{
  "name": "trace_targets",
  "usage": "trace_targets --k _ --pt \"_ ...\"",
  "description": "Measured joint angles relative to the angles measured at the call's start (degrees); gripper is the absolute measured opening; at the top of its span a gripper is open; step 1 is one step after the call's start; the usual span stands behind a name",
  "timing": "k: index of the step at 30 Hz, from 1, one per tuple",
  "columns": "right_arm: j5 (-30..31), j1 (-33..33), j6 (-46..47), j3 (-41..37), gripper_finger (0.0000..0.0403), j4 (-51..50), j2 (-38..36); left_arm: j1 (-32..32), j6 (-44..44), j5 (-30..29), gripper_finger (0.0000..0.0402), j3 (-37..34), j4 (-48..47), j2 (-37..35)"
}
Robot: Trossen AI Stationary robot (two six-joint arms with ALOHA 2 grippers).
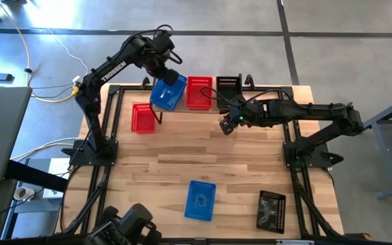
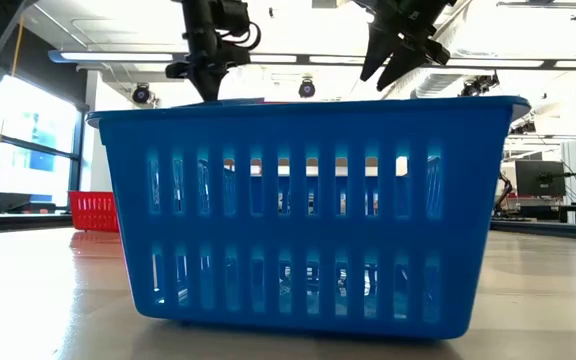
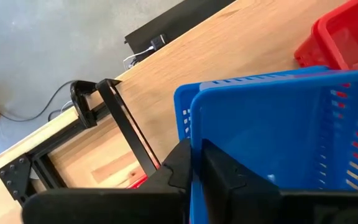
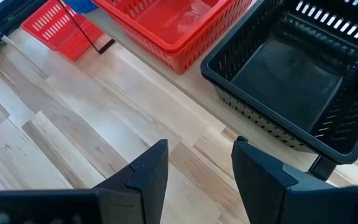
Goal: Stack baskets on shelf by color
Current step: Stack the top blue basket into the blue basket on the shelf
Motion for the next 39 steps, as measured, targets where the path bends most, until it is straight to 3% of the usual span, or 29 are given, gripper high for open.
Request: trace_targets --k 12,32,39 --pt "0.0 0.0 0.0 0.0 0.0161 0.0 0.0 0.2 -0.9 0.5 0.0008 0.0 0.7 -1.2" --pt "0.0 0.0 0.5 0.0 0.0161 0.0 0.0 2.6 -1.5 8.0 0.0008 0.1 5.1 -2.4" --pt "0.0 0.0 0.6 0.0 0.0161 0.0 0.0 4.2 -1.5 9.6 0.0008 3.4 3.3 -2.3"
